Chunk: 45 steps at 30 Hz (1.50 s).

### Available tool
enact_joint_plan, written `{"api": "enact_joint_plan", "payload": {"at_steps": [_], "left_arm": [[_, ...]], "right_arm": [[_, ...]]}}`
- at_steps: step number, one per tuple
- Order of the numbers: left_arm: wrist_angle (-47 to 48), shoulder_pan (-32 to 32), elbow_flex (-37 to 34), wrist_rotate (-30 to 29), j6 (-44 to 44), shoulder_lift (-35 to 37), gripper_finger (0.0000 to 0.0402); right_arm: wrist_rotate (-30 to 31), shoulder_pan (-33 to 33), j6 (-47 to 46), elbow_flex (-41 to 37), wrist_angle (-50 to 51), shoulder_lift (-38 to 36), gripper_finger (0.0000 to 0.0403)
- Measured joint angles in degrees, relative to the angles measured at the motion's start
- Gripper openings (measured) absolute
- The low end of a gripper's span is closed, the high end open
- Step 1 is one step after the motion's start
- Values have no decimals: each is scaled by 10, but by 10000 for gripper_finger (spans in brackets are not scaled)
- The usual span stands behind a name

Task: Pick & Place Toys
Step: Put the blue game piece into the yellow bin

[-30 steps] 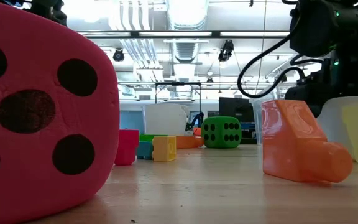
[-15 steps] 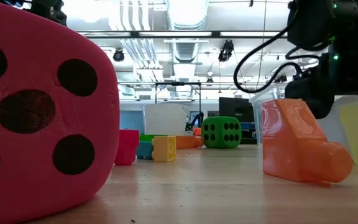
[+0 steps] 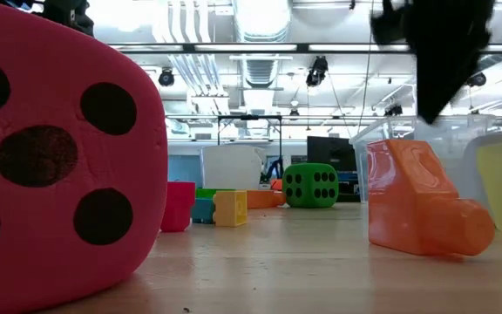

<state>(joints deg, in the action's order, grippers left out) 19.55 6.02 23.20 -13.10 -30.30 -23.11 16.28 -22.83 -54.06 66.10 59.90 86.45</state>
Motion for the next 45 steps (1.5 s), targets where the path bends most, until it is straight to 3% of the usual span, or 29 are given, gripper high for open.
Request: {"api": "enact_joint_plan", "payload": {"at_steps": [5, 15, 22, 28, 45], "left_arm": [[-3, 0, 0, -2, 0, 0, 101], [-3, 0, 0, -2, -1, 0, 101], [-3, 0, 0, -2, -12, 0, 101], [-4, 0, 0, -2, -13, 0, 101], [-4, 0, 0, -2, -13, 0, 101]], "right_arm": [[-2, -16, 207, 29, -106, 17, 367], [-60, -15, 370, 36, -111, 128, 286], [-65, -15, 425, 64, -88, 192, 239], [-62, -14, 461, 60, -81, 205, 217], [-59, -4, 509, 34, -117, 205, 214]]}}
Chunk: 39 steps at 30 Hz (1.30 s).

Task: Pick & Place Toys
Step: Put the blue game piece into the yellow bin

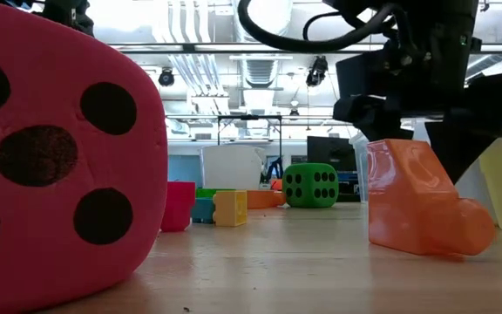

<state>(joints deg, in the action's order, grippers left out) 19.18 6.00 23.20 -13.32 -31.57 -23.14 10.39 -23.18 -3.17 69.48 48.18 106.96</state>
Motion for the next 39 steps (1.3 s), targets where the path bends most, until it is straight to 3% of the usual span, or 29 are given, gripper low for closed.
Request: {"api": "enact_joint_plan", "payload": {"at_steps": [15, 23, 32, 39], "left_arm": [[0, 0, 0, 0, 0, 0, 101], [0, 0, 0, 0, 0, 0, 101], [0, 0, 0, 0, 0, 0, 101], [-6, 0, 0, 0, 0, 0, 101]], "right_arm": [[-2, 0, 4, -18, -20, -1, 205], [-3, -1, -1, -21, -23, -1, 88], [0, 0, -47, -14, -15, -2, 86], [1, 0, -92, 36, 28, -13, 86]]}}
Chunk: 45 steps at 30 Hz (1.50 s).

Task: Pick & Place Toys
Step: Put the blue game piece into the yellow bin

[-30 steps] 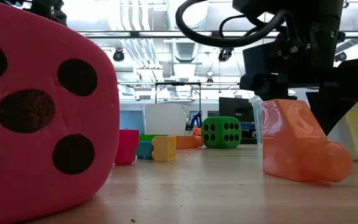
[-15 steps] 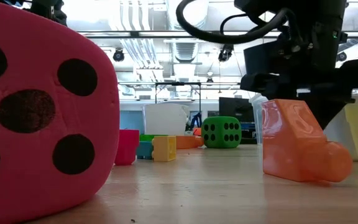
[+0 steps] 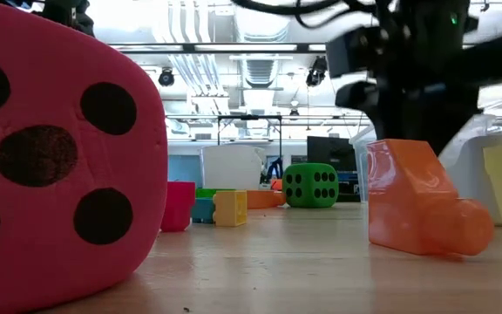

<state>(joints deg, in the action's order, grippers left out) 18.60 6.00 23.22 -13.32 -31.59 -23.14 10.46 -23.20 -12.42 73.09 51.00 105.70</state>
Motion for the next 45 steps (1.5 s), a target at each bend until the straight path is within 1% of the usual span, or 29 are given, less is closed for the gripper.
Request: {"api": "enact_joint_plan", "payload": {"at_steps": [7, 11, 14, 19, 24, 28, 32, 39, 45], "left_arm": [[-21, 0, 0, 0, 0, 0, 101], [-32, 0, 0, 0, 1, 0, 101], [-38, 0, 0, 0, 1, 0, 101], [-42, 0, 1, 0, 2, 0, 101], [-48, 0, 1, 0, 2, 0, 101], [-52, 0, 1, 0, 2, 0, 101], [-53, 0, 1, 0, 2, 0, 101], [-53, 0, 1, 0, 2, 0, 101], [-54, 0, 1, 0, 2, 0, 101]], "right_arm": [[-1, -7, -96, 63, 81, -41, 86], [-5, -31, -161, 90, 127, -86, 86], [-13, -57, -238, 98, 168, -120, 86], [-16, -117, -393, 91, 200, -158, 86], [-16, -175, -510, 64, 208, -156, 86], [-15, -212, -576, 36, 205, -138, 86], [-16, -230, -605, 9, 196, -115, 86], [-16, -229, -577, -26, 125, -74, 86], [-16, -229, -576, -55, 82, -56, 86]]}}
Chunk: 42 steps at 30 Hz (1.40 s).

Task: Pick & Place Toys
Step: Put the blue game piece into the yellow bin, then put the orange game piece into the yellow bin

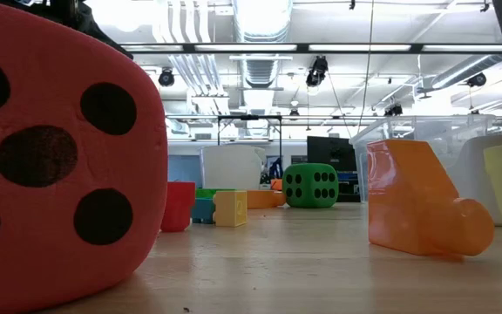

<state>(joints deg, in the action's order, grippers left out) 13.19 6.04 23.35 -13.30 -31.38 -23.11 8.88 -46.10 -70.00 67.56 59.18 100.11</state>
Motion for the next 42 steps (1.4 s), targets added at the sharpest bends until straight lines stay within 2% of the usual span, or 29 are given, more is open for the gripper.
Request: {"api": "enact_joint_plan", "payload": {"at_steps": [11, 29, 31, 38, 42], "left_arm": [[-1, 0, 0, 0, 0, 0, 101], [-1, 0, 0, 0, 0, 0, 101], [-1, 0, 0, 0, 0, 0, 101], [-1, 0, 0, 0, 0, 0, 101], [-1, 0, 0, 0, 0, 0, 101]], "right_arm": [[-5, 6, 14, -63, -63, 0, 86], [-19, 7, 30, -75, -86, -2, 87], [-19, 7, 37, -69, -87, -2, 103], [-29, 8, 43, -62, -86, -2, 200], [-34, 7, 42, -62, -85, -2, 235]]}}
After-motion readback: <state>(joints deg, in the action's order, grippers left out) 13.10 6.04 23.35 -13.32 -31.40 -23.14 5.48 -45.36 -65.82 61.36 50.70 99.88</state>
